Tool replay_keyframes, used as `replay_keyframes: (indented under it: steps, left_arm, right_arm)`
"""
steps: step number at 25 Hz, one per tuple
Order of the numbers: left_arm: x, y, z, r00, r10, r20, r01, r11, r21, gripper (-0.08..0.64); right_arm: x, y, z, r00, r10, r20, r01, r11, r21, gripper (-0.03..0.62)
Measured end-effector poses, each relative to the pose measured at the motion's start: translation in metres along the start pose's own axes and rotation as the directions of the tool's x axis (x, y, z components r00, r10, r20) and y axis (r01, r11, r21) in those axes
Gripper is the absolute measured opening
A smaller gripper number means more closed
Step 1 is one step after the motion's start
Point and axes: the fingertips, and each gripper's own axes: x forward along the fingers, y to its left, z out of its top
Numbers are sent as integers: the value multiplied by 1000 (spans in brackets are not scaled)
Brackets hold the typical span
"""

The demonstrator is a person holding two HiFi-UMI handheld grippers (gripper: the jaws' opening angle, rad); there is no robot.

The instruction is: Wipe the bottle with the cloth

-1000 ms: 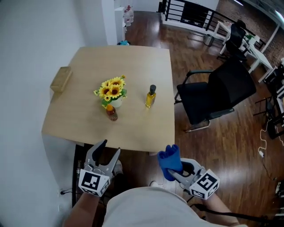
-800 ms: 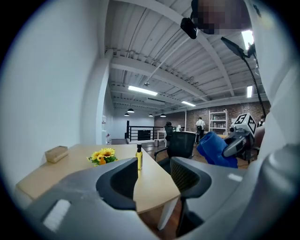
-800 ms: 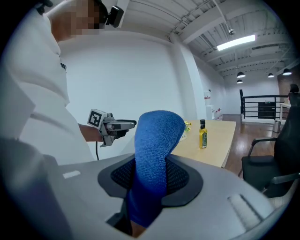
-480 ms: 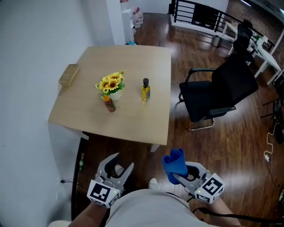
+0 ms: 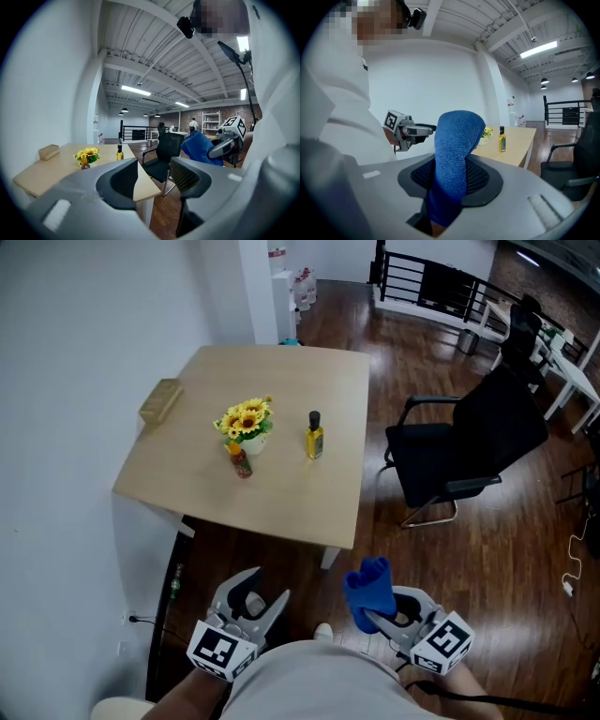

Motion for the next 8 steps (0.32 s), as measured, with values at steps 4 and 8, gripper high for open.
replay_keyframes:
  steps: [4,8]
  left_arm:
    - [-2,-6,1,1000,-1,0,1,1000,10,232]
    - [-2,-19,5,1000,-10,2,10,1000,15,232]
  right_arm:
    - [-6,4,-2,1000,-1,12,1,1000,3,146]
    - [-16,7,-3,1000,-1,21,1,1000,5,146]
